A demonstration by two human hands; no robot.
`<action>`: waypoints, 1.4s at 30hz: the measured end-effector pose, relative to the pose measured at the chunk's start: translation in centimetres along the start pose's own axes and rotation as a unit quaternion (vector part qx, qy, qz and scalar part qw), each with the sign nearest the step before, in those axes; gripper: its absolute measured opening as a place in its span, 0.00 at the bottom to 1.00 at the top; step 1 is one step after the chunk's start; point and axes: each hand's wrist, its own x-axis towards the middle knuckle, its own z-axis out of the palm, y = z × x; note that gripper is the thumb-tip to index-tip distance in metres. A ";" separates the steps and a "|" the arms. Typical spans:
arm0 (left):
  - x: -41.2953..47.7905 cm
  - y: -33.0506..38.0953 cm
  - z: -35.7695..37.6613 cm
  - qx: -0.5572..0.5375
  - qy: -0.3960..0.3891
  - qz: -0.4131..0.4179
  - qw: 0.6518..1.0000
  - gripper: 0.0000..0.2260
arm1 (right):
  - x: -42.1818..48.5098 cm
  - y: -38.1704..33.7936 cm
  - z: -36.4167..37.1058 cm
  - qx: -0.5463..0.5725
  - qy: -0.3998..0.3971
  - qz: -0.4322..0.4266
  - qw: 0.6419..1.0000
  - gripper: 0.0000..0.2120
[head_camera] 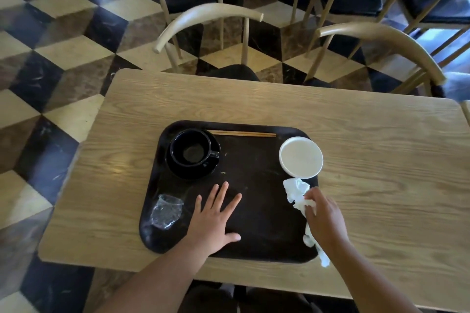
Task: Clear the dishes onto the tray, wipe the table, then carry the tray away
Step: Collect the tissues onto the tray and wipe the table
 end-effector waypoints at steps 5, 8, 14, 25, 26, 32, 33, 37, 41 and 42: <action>0.1 0.6 -0.2 0.000 -0.021 -0.031 0.999 0.49 | 0.5 0.8 0.9 0.012 -0.014 -0.022 1.000 0.08; 0.0 0.9 -0.4 -0.006 -0.036 -0.049 0.998 0.49 | 0.3 1.3 1.3 0.009 0.003 -0.040 0.999 0.08; -0.1 1.4 -1.0 -0.008 -0.049 -0.060 0.997 0.48 | 0.3 1.7 1.4 0.063 0.001 -0.036 0.997 0.11; -0.3 0.8 -2.3 -0.057 -0.062 -0.042 0.996 0.40 | -3.3 2.4 2.2 0.108 0.042 -0.018 0.993 0.21; -0.5 0.3 -2.8 -0.071 -0.062 -0.036 0.995 0.38 | -3.7 2.0 2.7 0.114 0.056 -0.006 0.992 0.21; -2.6 -2.2 -6.2 -0.222 0.017 -0.040 0.974 0.25 | -4.7 -0.6 4.8 0.150 0.104 0.055 0.982 0.20; -2.9 -2.8 -6.9 -0.237 0.039 -0.045 0.970 0.23 | -4.7 -1.0 4.9 0.148 0.100 0.069 0.982 0.20; -4.2 -5.9 -9.7 -0.292 0.123 -0.088 0.944 0.15 | -4.2 -2.0 4.1 0.136 0.076 0.090 0.984 0.19; -4.9 -9.7 -11.1 -0.319 0.166 -0.131 0.924 0.10 | -2.7 -1.6 2.4 0.154 0.106 0.112 0.976 0.17; -4.9 -10.8 -11.2 -0.318 0.171 -0.138 0.923 0.10 | -2.1 -1.3 1.9 0.148 0.113 0.120 0.975 0.15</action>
